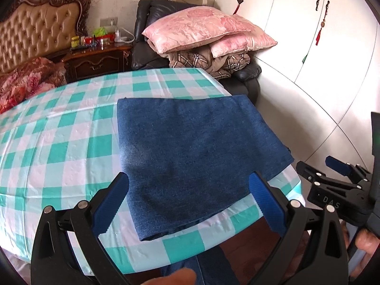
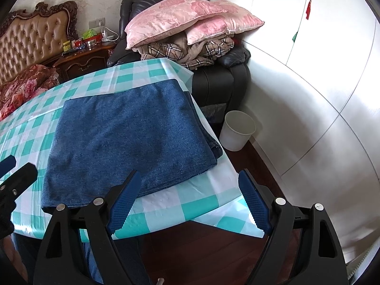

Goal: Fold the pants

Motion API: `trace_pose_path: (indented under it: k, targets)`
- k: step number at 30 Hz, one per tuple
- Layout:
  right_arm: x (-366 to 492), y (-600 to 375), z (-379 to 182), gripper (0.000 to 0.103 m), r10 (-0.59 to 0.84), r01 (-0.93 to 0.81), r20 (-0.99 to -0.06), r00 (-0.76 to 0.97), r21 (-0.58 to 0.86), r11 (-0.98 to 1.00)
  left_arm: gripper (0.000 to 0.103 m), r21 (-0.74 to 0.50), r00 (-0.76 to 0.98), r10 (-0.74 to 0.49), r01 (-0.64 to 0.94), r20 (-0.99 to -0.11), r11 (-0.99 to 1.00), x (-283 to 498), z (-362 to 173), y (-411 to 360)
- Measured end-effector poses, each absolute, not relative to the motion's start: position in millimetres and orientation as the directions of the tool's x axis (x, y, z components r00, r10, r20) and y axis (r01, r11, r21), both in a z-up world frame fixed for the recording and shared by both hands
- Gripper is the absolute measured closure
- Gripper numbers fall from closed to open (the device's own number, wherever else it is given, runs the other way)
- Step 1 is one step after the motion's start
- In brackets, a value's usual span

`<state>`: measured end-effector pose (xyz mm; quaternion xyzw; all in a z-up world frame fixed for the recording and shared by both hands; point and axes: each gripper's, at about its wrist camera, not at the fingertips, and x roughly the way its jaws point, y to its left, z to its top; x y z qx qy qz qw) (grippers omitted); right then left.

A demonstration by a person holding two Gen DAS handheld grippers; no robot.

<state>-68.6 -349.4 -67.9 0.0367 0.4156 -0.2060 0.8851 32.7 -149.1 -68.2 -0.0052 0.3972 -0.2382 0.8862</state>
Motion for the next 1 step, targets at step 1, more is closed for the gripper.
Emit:
trace_pose_path:
  k: [1]
  targets:
    - [-68.1, -350.8, -69.6, 0.023, -0.323, 0.397, -0.754, 0.573, -0.09, 0.913, 0.002, -0.204, 0.573, -0.428, 0.414, -0.699, 0.887, 33.0, -67.7, -143.8]
